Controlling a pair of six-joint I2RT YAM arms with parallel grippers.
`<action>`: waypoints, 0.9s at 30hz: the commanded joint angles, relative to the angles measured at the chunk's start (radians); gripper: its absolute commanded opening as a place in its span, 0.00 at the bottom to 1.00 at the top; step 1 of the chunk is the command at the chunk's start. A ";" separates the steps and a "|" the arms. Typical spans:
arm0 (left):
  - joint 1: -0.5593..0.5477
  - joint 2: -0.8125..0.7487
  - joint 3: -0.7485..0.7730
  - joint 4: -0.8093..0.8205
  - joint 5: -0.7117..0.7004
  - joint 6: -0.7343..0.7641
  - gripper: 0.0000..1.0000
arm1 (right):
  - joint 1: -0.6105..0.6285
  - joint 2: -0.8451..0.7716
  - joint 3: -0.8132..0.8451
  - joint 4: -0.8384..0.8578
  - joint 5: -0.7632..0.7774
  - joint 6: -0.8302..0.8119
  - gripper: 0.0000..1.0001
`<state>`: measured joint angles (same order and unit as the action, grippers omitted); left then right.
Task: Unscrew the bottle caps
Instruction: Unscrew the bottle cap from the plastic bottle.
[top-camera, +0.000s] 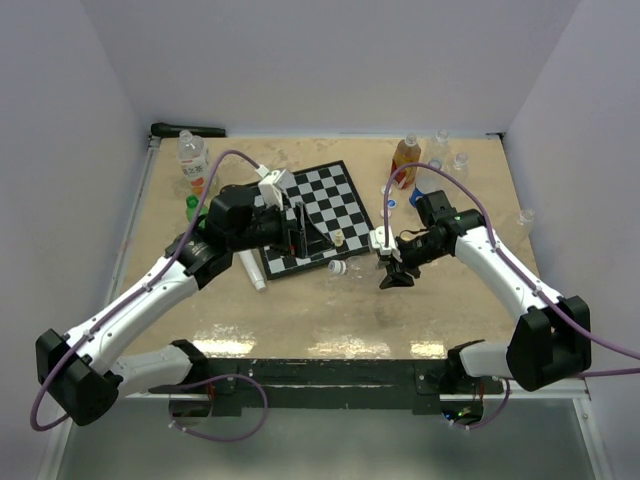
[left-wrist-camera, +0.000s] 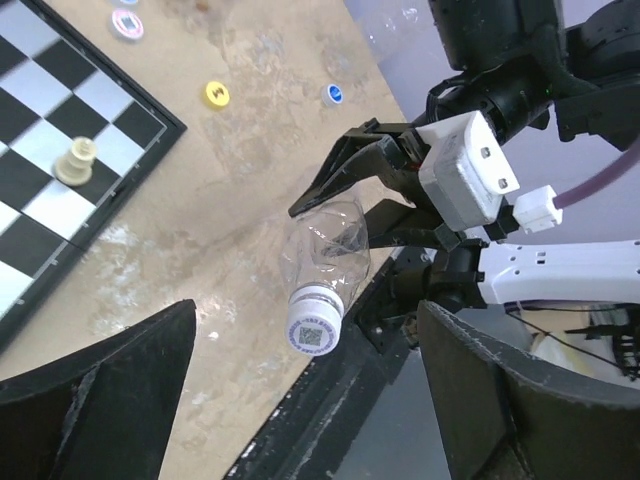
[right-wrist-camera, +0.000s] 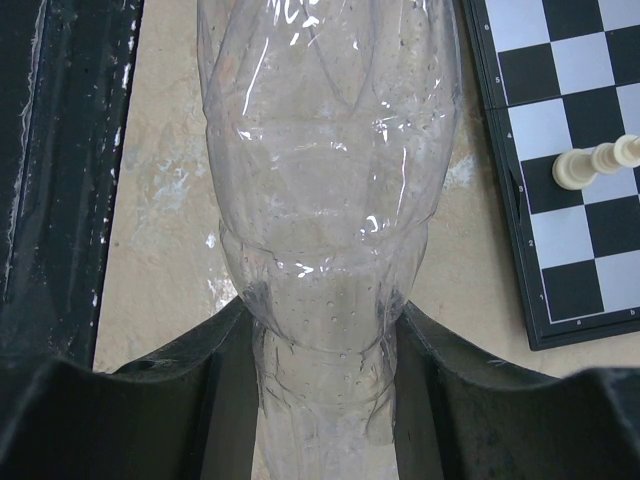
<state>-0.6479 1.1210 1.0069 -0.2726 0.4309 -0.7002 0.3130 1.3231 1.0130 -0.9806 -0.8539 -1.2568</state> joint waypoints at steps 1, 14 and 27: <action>0.007 -0.079 0.056 -0.036 -0.066 0.154 0.97 | -0.002 0.001 0.009 -0.013 -0.007 -0.015 0.15; 0.004 -0.211 -0.031 0.056 0.123 0.695 1.00 | -0.002 0.007 0.009 -0.017 -0.008 -0.020 0.15; 0.005 -0.216 -0.126 0.119 0.212 0.961 0.99 | -0.002 0.014 0.009 -0.021 -0.010 -0.024 0.15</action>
<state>-0.6479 0.9142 0.9092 -0.2401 0.6014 0.1631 0.3130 1.3369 1.0130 -0.9844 -0.8539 -1.2610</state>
